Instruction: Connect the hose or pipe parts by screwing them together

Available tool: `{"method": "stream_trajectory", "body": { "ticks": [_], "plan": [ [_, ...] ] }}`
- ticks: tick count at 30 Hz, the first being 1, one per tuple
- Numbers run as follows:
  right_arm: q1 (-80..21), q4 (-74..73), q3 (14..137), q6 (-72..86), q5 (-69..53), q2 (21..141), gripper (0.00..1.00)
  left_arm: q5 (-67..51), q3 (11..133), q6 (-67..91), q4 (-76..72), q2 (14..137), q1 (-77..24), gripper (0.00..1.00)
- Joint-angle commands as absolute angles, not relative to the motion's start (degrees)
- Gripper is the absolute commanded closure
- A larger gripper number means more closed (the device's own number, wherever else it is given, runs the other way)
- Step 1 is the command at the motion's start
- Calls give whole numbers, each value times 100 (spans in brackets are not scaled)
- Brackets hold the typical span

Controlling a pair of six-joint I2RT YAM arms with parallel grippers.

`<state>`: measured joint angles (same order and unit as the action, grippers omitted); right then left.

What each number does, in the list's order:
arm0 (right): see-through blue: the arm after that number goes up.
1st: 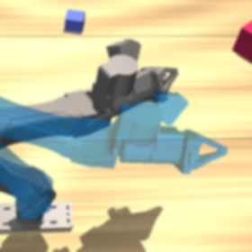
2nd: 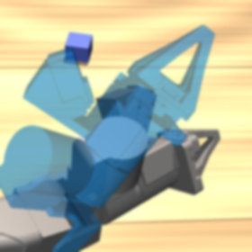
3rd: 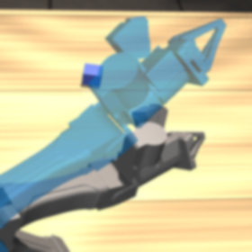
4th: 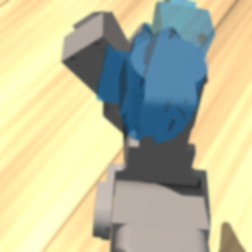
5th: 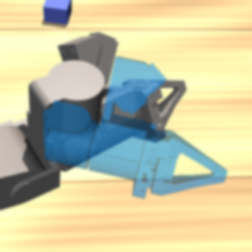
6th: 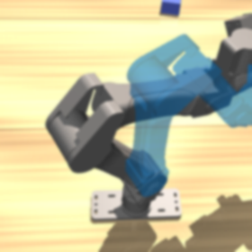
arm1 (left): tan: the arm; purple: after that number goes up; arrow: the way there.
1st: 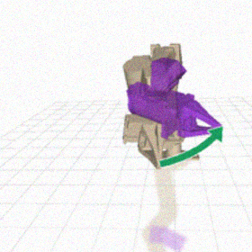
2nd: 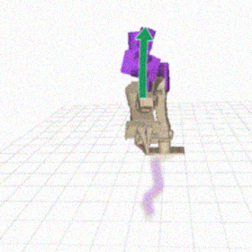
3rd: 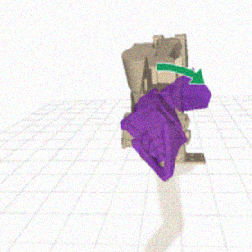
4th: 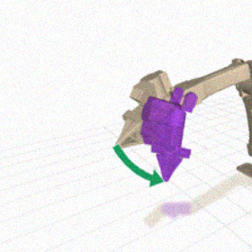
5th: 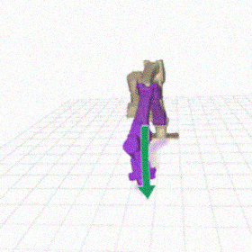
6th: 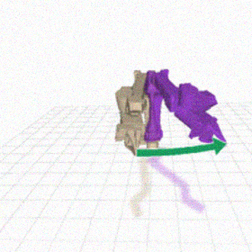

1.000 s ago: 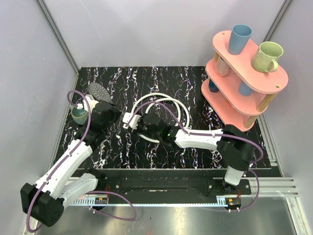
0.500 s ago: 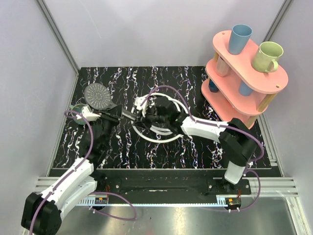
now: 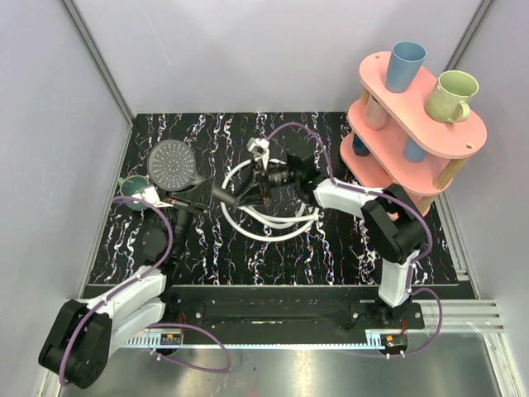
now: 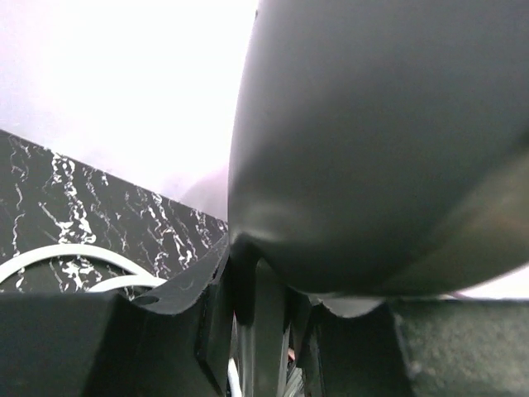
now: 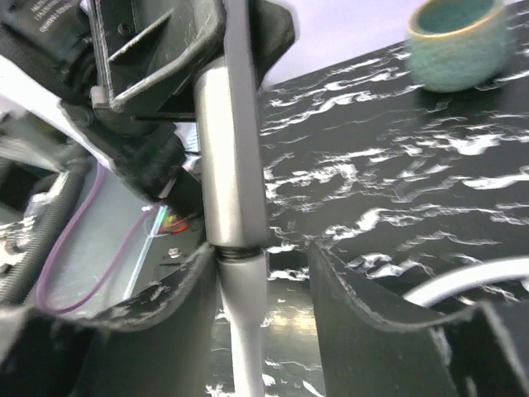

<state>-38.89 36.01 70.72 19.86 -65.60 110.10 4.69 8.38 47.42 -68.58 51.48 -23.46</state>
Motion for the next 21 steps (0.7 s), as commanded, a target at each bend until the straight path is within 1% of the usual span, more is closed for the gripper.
{"method": "stream_trajectory", "body": {
  "ticks": [1,2,3,4,6,7,8,9,10,11,17,19,21],
  "plan": [
    [-3516,2808,6716,846,-5425,9812,39,746,1203,4570,-6055,4598,-2356,100],
    [-3507,2656,6497,444,-4970,9643,24,860,1543,4562,-5586,4501,-2355,100],
    [-3533,2532,6391,274,-4722,9476,22,940,1730,4579,-5111,4430,-2355,100],
    [-3568,2279,6311,98,-4467,9187,21,1045,1888,4640,-4323,4343,-2364,100],
    [-3761,1918,6188,-656,-3441,8913,21,1405,2397,4955,-3537,4289,-2373,100],
    [-4110,1620,6161,-955,-2993,8712,20,1519,2600,5053,-2654,4306,-2373,100],
    [-4305,1513,6135,-1558,-2066,8649,21,1703,3002,5141,-2245,4341,-2373,100],
    [-4498,1442,6143,-1834,-1604,8596,21,1775,3206,5324,-1510,4377,-2382,100],
    [-4909,1354,6152,-2063,-1199,8604,21,1828,3373,5387,-1242,4455,-2382,100],
    [-5070,1362,6178,-2379,-534,8622,21,1872,3627,5431,-1039,4482,-2382,100],
    [-5992,1714,6310,-3057,885,8990,20,2056,4419,5792,148,4702,-2391,100],
    [-6178,1836,6424,-3260,1490,9289,21,2118,4613,5905,579,4772,-2391,100],
    [-6371,2021,6547,-3558,1792,9622,21,2153,4833,6091,930,4860,-2391,100]
  ]
}}
